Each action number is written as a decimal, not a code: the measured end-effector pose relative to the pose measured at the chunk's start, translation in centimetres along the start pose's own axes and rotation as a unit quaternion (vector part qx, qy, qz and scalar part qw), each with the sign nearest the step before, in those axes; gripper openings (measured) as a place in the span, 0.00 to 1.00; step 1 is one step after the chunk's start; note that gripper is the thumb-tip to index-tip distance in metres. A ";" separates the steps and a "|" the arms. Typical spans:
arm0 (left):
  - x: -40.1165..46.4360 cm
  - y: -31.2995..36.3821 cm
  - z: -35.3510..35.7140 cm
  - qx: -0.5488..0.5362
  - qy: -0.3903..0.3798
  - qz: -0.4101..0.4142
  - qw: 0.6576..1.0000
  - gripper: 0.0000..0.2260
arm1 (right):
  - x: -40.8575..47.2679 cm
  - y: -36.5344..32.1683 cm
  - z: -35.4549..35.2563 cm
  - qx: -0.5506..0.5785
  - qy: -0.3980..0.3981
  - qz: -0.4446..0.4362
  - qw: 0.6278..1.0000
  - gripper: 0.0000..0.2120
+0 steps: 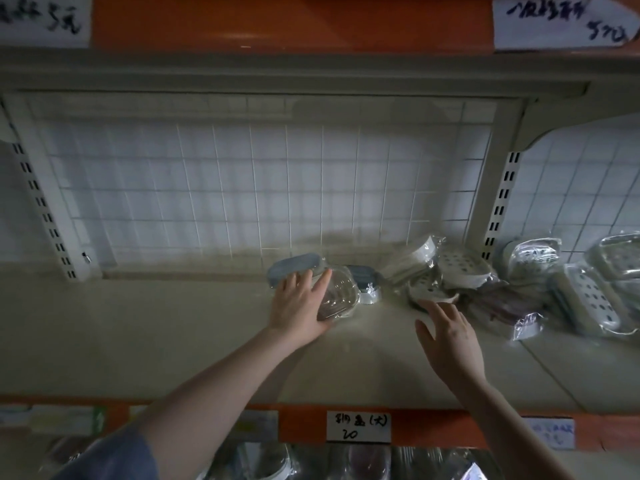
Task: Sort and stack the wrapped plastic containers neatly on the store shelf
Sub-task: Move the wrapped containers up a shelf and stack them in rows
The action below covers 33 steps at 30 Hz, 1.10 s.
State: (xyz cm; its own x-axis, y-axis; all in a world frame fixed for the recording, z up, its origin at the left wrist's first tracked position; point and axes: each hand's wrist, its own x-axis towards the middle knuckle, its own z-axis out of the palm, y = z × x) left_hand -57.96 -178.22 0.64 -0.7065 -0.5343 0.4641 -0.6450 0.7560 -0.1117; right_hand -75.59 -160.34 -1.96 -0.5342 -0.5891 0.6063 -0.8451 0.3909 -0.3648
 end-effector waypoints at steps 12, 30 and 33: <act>-4.3 -10.5 -2.4 -0.033 0.082 -0.107 0.990 0.37 | 3.5 -6.4 3.3 -0.005 -0.039 -0.058 0.998 0.13; -9.8 -19.0 -1.7 -0.051 -0.080 -0.275 0.957 0.50 | 10.7 -15.7 10.6 -0.058 -0.247 -0.133 0.958 0.32; -9.8 -19.6 -1.5 -0.046 -0.095 -0.273 0.956 0.49 | 10.3 -16.0 11.2 -0.104 -0.227 -0.139 0.958 0.30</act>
State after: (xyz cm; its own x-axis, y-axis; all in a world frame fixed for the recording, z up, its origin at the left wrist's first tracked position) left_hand -37.96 -187.19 -0.45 -0.3182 -0.9110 0.2623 -0.9104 0.3708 0.1836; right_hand -67.82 -180.55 2.21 -0.2835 -0.9197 0.2717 -0.9587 0.2789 -0.0560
